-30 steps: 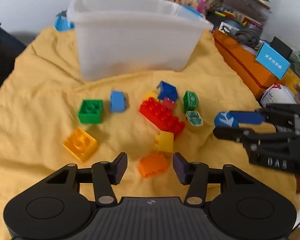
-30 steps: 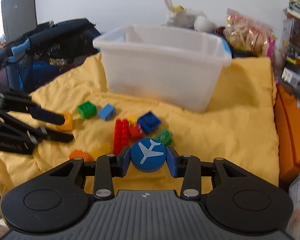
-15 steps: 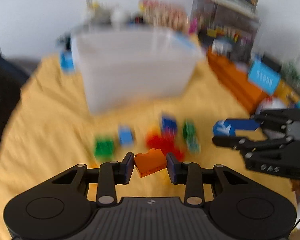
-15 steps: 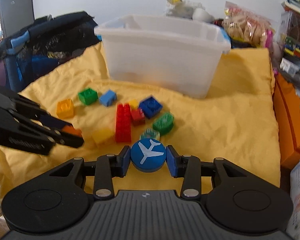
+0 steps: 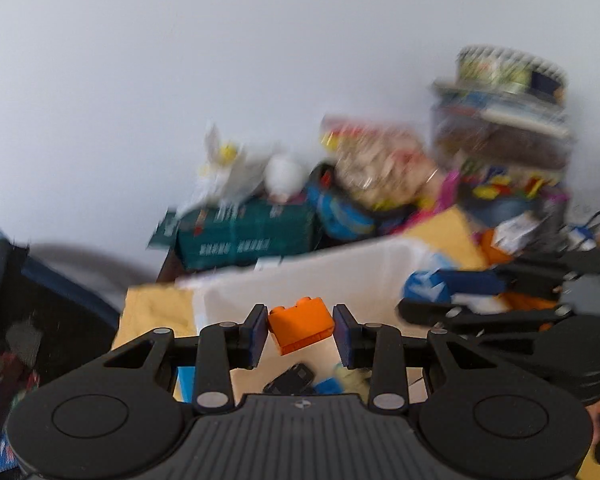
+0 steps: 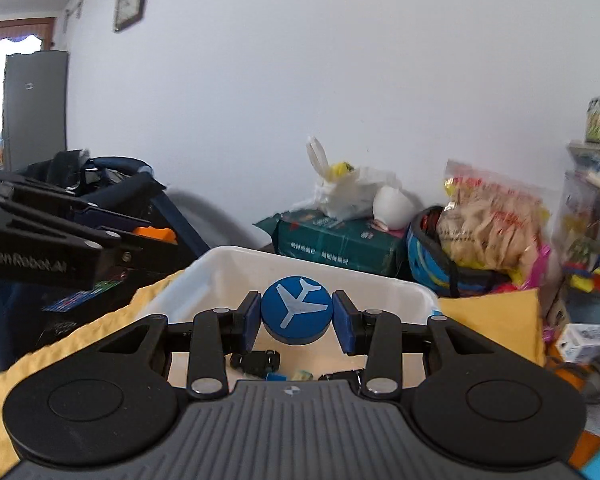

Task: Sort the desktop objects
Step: 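Lift the orange brick and blue disc and carry them over the clear bin, then open both tools over the clear bin to drop the brick and disc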

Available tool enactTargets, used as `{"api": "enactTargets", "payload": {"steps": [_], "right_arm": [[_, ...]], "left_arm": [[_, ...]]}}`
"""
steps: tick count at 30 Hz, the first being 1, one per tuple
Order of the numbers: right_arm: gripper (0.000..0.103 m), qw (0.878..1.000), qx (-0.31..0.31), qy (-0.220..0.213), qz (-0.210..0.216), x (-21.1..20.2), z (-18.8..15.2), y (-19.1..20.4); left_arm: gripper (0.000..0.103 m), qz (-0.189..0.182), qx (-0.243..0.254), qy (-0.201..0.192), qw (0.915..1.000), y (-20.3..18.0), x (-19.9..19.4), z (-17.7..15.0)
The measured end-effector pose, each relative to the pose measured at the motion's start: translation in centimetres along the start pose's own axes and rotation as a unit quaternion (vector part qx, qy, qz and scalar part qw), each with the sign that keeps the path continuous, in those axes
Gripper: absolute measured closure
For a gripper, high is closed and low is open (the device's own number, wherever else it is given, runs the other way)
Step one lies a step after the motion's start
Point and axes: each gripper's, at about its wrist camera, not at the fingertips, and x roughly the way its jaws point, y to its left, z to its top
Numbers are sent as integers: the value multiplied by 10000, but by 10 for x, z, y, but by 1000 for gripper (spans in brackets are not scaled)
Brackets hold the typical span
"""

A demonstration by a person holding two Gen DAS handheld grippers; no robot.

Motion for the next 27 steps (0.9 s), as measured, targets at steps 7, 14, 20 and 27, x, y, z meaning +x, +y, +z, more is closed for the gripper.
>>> {"api": "enactTargets", "payload": {"steps": [7,14,20,27], "right_arm": [[51,9968,451,637,-153,54,-18,-13],[49,9974,542,461,-62,22,-24,-15],[39,9987,414,306,38,-19,-36,-8],[36,9943,71,1029,281,-34,-92,19]], "left_arm": [[55,195,-306,668,9971,11,28,-28],[31,182,-415,22,9990,9,-30,-39],[25,234,-408,319,9984,-1,-60,-81],[25,120,-587,1089,9922,-11,-56,-145]]}}
